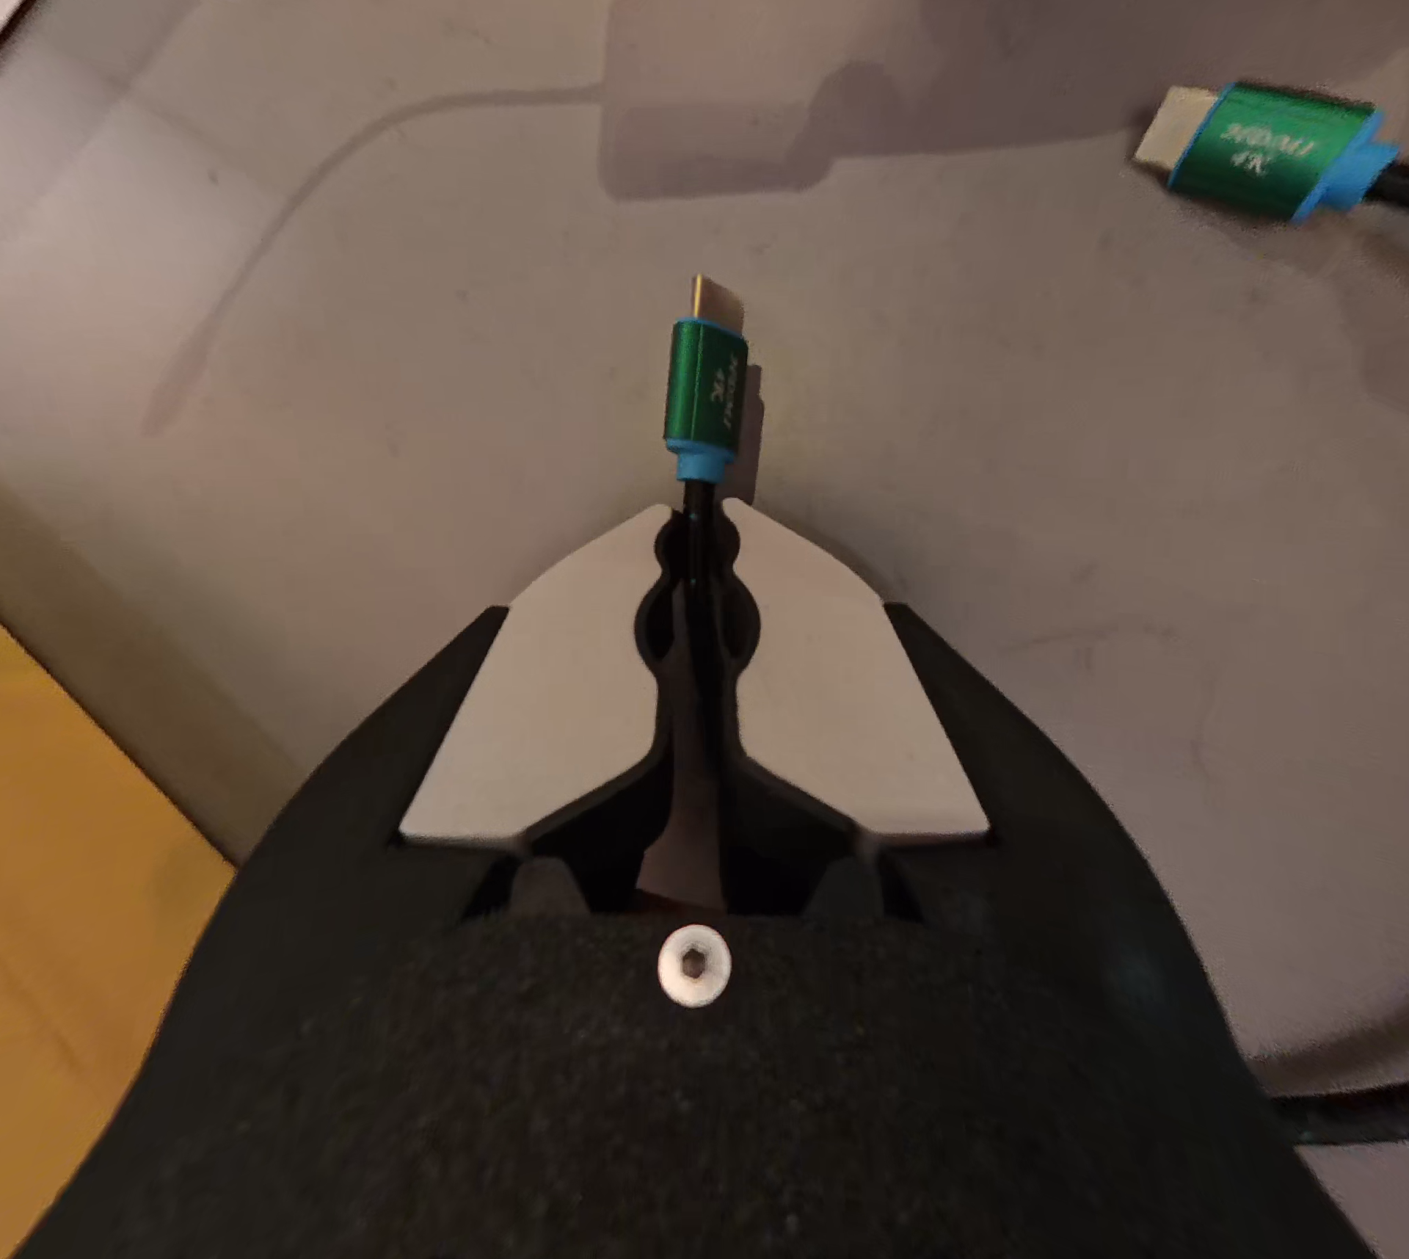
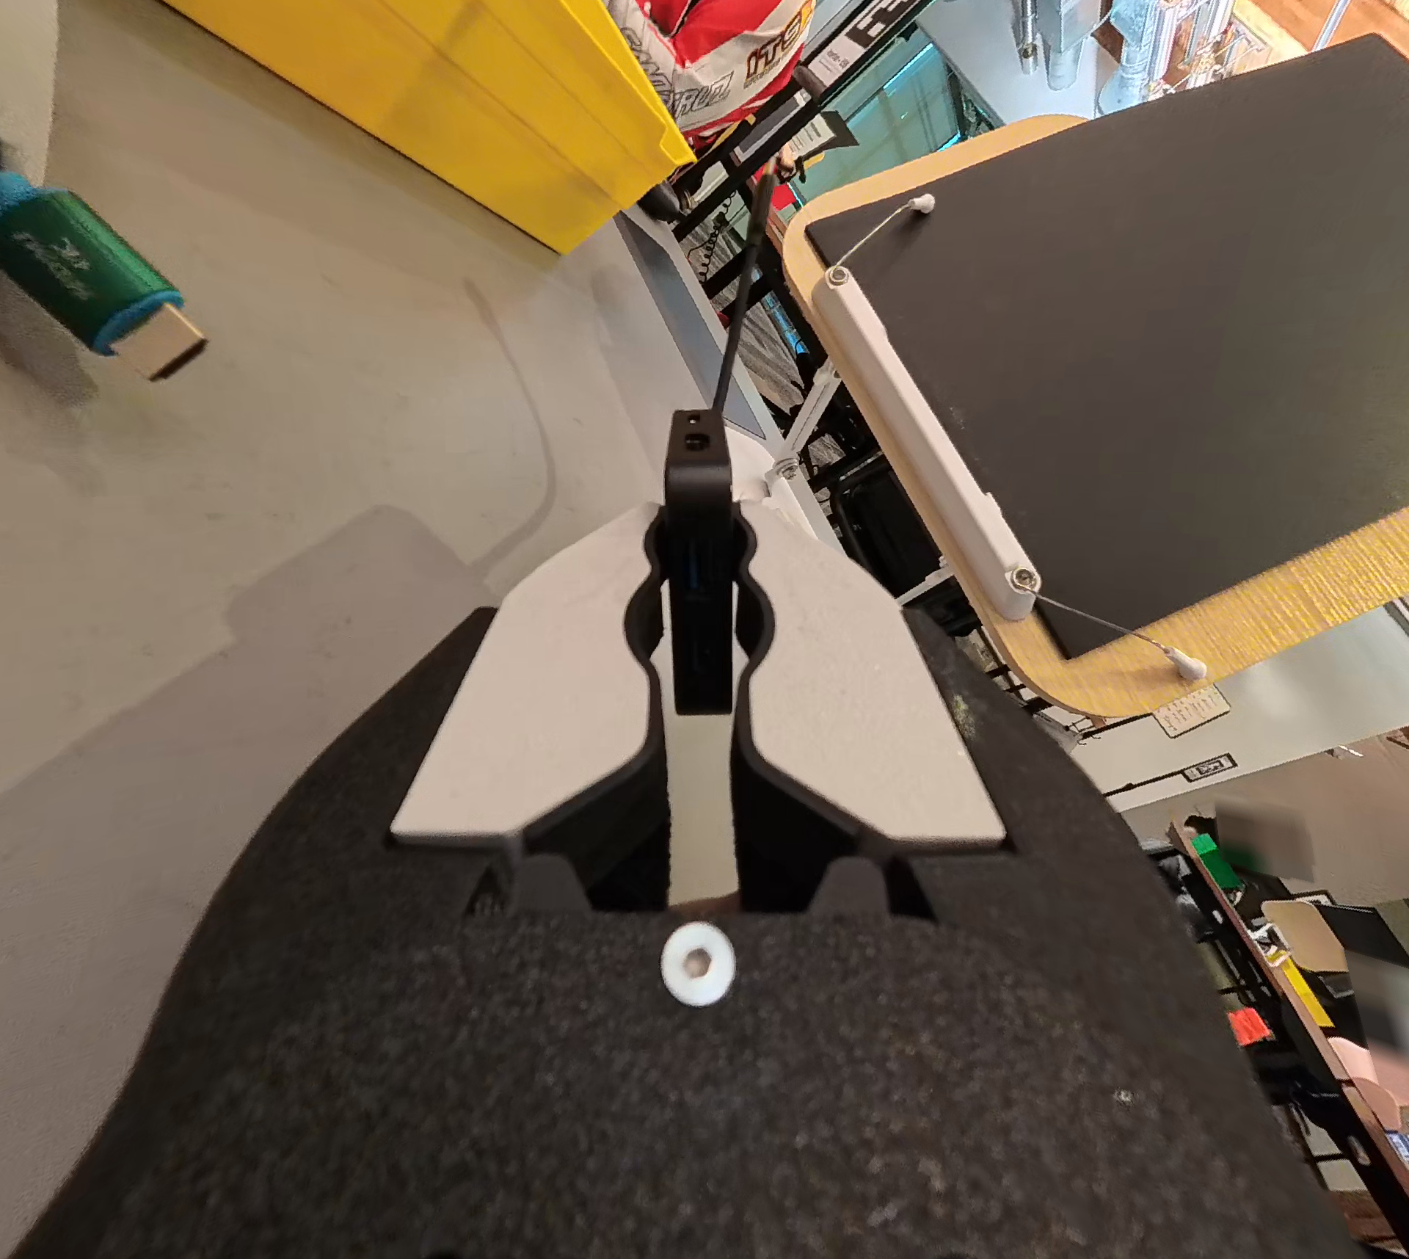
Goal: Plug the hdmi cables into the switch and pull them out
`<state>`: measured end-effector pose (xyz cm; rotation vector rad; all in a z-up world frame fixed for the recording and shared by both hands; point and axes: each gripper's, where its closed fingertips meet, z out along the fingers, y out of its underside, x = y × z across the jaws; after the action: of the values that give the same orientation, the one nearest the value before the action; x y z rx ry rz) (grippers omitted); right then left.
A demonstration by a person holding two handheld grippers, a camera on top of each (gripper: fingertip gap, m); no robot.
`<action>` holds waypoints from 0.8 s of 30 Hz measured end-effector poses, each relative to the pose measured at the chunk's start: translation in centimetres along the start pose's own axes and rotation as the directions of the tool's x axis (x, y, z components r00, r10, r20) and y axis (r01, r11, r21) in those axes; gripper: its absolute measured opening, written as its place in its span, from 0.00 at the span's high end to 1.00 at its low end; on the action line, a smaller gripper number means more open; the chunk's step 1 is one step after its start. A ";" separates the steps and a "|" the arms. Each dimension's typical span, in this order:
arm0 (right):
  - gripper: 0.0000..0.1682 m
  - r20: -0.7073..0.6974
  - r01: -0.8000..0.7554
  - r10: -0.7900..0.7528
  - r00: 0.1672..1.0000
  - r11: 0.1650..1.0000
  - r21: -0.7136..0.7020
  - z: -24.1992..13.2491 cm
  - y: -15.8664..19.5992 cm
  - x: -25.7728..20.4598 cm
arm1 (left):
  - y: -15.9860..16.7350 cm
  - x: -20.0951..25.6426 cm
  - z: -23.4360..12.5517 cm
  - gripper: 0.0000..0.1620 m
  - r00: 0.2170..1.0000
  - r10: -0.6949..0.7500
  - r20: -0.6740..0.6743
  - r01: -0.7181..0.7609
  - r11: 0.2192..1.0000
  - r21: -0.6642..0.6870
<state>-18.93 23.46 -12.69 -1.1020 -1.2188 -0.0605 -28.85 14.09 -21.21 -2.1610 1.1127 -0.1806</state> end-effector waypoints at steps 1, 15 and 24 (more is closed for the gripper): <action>0.92 0.002 0.002 -0.002 1.000 1.000 0.000 0.0 0.0 -0.1 | 0.0 -0.1 0.0 0.96 1.000 0.020 0.012 -0.020 1.000 -0.002; 0.92 0.000 0.004 -0.004 1.000 1.000 -0.002 0.0 0.0 0.0 | -10.4 -10.1 -16.7 0.96 0.450 0.364 0.816 -0.511 0.854 -0.099; 0.92 -0.001 0.000 0.000 1.000 1.000 -0.008 0.0 0.1 0.0 | -7.2 -0.3 -10.6 0.95 0.708 0.364 0.605 -0.484 0.874 0.041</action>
<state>-18.81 23.53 -12.76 -1.1086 -1.2185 -0.0661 -28.60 11.65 -8.62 -1.5483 1.1236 0.5381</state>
